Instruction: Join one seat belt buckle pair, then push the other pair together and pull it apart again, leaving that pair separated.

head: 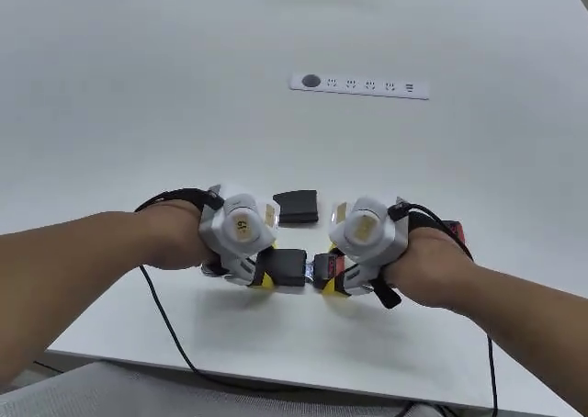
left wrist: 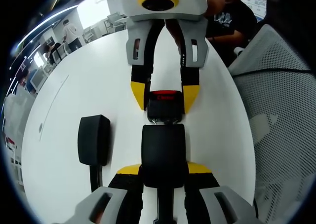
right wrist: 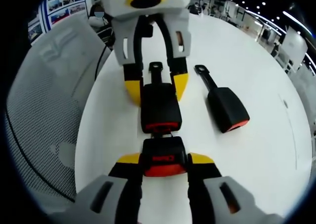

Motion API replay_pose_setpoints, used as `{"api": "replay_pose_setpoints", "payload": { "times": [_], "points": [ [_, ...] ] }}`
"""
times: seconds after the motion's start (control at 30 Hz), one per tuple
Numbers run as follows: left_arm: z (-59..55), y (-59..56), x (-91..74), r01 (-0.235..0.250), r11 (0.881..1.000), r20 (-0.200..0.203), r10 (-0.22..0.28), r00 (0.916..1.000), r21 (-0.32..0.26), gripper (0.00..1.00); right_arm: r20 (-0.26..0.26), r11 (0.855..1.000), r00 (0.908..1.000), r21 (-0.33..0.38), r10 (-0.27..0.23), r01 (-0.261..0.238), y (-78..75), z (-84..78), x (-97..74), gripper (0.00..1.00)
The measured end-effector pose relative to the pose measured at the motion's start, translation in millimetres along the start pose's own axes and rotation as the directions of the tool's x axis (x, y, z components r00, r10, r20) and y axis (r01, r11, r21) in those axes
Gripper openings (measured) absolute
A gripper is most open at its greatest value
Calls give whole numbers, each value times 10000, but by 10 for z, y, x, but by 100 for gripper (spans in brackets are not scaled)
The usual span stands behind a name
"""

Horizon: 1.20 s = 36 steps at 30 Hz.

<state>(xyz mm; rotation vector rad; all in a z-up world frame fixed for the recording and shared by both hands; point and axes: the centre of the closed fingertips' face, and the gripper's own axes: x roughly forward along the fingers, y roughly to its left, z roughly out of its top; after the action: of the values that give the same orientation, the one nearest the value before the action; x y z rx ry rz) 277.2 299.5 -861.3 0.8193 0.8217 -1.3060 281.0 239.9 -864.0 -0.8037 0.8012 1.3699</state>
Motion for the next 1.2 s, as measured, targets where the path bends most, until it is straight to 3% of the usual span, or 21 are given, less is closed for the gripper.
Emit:
{"api": "replay_pose_setpoints", "payload": {
  "times": [0.3,0.33,0.37,0.63,0.77,0.87,1.2],
  "points": [
    [-8,13,5,96,9999,-53,-96,9999,-75,32,52,10000,10000,9,-45,45,-6,66,37,34],
    [-25,8,1,124,9998,-138,-127,9998,-153,32,-330,9989,9994,458,68,-53,33,-1,32,34],
    [-27,10,-5,117,9997,-123,-119,9999,-220,32,-10,9999,10000,-111,-25,25,-11,56,67,34],
    [-22,19,-9,144,9998,-57,-145,9999,-139,33,120,10000,9999,-2,55,-55,-6,42,66,35],
    [-25,28,-18,148,9999,160,-148,9998,-23,33,117,9984,9999,-559,93,-86,-6,12,42,35],
    [-24,27,-30,23,10000,444,-20,9990,-84,33,172,9989,9997,-435,200,-192,-20,6,25,34],
    [-8,31,-13,-107,9999,253,108,9996,-51,33,252,9991,9992,-311,296,-288,-29,-3,10,34]
  ]
}}
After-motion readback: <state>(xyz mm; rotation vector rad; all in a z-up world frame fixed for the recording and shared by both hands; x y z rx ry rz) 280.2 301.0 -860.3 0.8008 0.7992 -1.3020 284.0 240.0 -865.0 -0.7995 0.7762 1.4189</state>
